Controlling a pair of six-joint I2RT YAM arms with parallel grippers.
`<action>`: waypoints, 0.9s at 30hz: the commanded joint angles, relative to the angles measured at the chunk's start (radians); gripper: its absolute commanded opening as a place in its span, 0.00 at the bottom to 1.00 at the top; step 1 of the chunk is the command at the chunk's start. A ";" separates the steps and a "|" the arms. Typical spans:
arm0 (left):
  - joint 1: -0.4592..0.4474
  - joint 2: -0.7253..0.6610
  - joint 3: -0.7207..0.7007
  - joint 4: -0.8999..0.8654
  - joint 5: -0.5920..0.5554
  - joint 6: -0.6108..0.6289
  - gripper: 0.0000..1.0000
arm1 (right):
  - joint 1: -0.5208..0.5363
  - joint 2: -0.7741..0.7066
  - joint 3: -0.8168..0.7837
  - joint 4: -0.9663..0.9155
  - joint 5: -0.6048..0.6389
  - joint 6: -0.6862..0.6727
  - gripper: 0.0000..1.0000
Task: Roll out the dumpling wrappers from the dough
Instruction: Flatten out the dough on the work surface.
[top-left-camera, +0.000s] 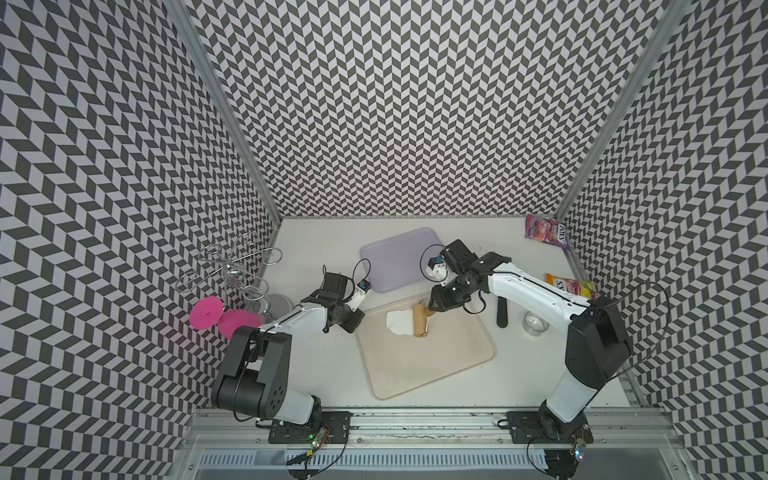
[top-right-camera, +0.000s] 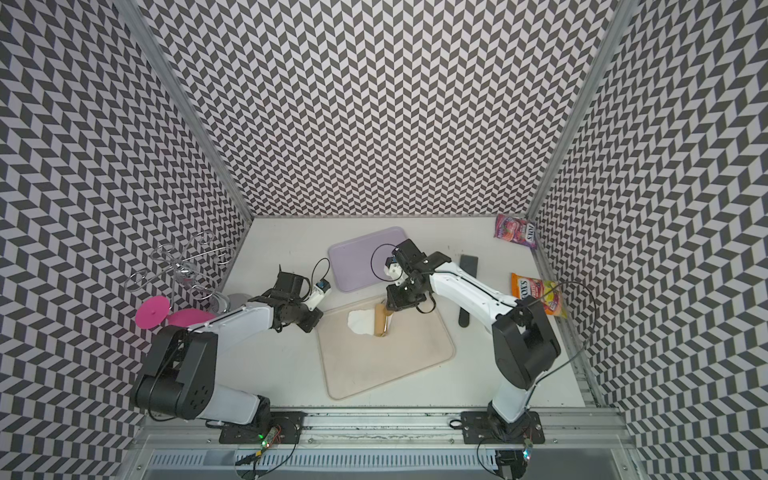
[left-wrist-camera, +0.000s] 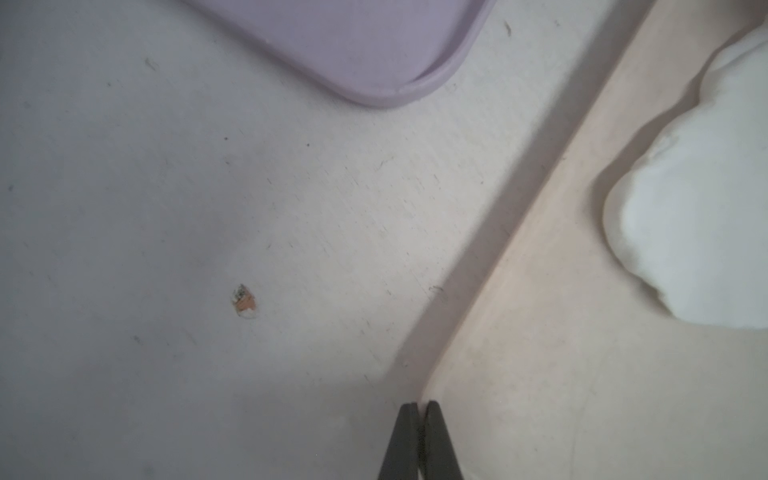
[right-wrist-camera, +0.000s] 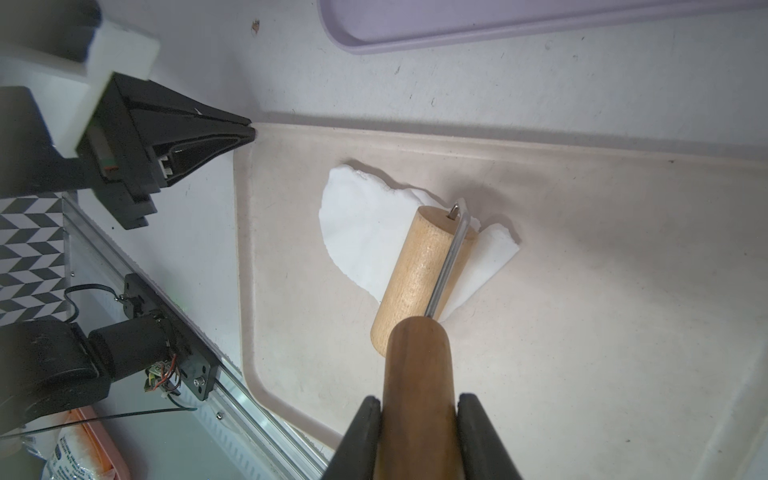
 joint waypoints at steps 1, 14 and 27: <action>0.000 -0.004 -0.011 -0.023 0.000 0.021 0.00 | 0.023 0.000 -0.011 0.015 -0.059 -0.052 0.00; 0.000 -0.010 -0.016 -0.023 0.002 0.022 0.00 | -0.010 -0.128 0.083 0.022 0.047 0.014 0.00; 0.001 -0.012 -0.016 -0.022 0.003 0.023 0.00 | -0.011 -0.016 0.036 0.036 0.129 -0.017 0.00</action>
